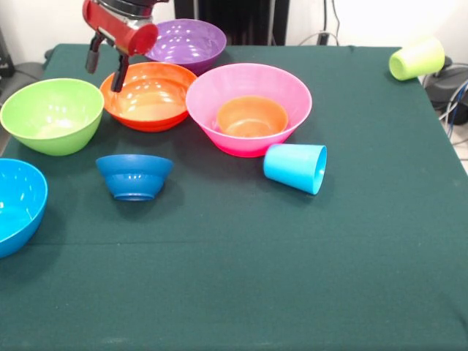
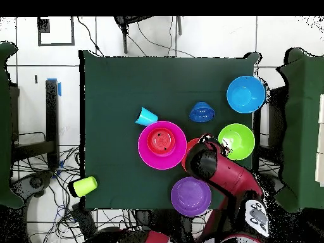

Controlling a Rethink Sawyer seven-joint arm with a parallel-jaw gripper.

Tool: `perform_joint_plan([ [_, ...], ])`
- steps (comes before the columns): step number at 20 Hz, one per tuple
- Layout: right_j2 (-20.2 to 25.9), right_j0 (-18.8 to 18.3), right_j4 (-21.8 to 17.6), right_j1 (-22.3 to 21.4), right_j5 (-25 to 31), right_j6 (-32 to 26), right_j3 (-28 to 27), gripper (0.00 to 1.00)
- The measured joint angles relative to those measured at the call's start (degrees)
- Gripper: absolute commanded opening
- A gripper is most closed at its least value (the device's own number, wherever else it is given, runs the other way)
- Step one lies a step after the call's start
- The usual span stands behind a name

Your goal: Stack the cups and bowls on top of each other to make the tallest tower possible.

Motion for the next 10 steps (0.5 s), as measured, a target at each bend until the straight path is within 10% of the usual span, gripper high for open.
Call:
perform_joint_plan([
  [10,0.1,-0.1,-0.2,0.4,0.0,0.0,1.5,1.0],
])
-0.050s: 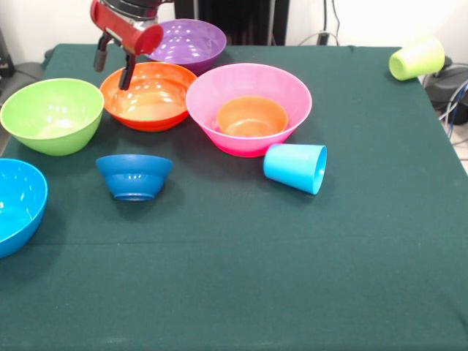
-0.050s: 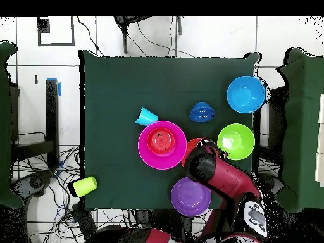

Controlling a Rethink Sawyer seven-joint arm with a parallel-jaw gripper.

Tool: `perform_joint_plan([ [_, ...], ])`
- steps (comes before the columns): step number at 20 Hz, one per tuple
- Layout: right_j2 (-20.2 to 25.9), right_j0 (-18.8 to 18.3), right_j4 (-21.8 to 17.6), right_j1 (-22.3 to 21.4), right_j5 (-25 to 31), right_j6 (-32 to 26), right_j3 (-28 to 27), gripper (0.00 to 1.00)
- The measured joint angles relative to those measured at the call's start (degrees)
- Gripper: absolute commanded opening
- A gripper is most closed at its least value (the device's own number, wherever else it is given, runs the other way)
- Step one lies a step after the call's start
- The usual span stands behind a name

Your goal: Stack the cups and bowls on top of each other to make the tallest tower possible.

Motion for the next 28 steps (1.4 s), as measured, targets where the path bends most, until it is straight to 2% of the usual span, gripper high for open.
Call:
perform_joint_plan([
  [8,0.2,0.1,0.0,0.0,0.6,0.0,0.0,1.0],
  [16,0.2,1.2,0.0,-0.3,5.4,0.0,0.0,1.0],
  [28,0.7,1.4,-0.1,-0.1,5.9,0.0,0.0,1.0],
])
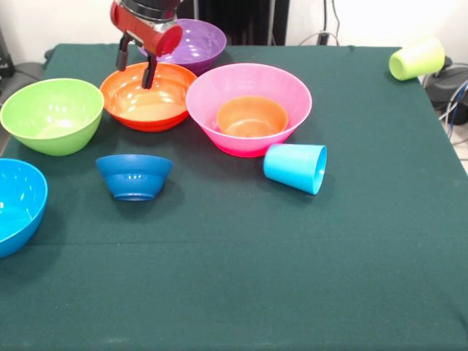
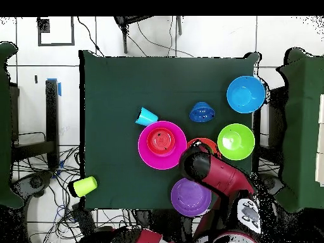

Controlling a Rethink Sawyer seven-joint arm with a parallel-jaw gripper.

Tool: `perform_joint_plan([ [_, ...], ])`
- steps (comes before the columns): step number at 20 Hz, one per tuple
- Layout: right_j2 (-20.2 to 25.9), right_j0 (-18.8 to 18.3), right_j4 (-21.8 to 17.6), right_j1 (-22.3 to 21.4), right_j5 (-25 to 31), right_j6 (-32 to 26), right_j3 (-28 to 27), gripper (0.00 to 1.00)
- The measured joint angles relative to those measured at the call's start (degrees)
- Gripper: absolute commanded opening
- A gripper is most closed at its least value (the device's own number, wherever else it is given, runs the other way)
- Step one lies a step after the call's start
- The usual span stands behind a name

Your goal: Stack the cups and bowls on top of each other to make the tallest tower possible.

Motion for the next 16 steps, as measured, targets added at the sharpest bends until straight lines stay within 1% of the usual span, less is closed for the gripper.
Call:
perform_joint_plan([
  [16,1.1,-0.5,0.0,0.1,0.0,0.0,0.0,1.0],
])
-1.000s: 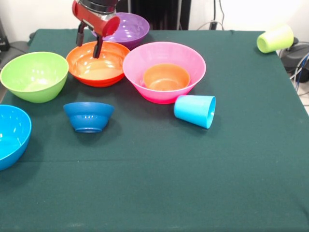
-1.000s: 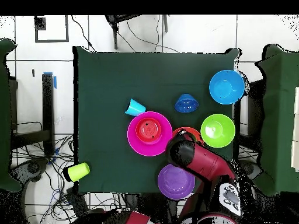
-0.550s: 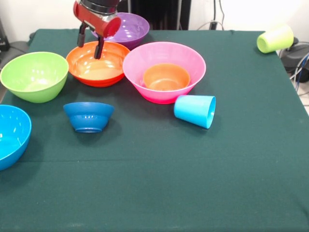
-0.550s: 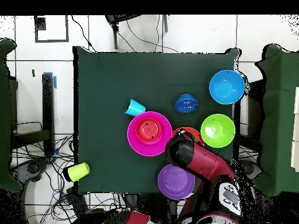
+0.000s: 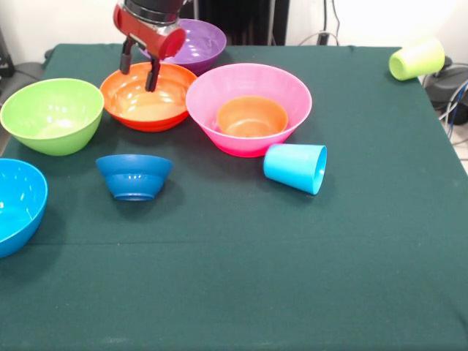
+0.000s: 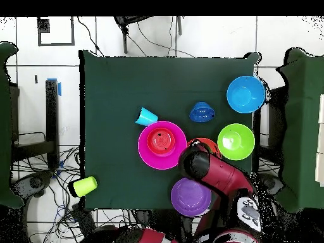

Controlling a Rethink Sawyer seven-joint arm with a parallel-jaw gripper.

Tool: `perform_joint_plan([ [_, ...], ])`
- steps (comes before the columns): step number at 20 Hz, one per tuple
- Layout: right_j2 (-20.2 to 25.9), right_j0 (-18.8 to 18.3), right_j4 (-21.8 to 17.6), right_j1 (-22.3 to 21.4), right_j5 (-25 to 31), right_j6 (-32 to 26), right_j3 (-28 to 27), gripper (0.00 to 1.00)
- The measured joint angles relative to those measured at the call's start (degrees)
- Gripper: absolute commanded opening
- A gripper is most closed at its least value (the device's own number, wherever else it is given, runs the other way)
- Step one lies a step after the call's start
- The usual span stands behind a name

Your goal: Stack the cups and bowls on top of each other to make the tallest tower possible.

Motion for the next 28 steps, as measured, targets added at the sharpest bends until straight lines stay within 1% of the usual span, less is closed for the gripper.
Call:
perform_joint_plan([
  [9,1.7,-0.6,0.0,-0.2,0.0,0.0,0.0,1.0],
  [13,3.6,-1.8,0.0,-0.3,0.0,0.0,0.0,1.0],
  [21,7.6,-6.4,0.0,-0.3,0.0,0.0,0.0,1.0],
  [28,8.8,-8.0,0.0,-0.3,0.0,0.0,0.0,1.0],
])
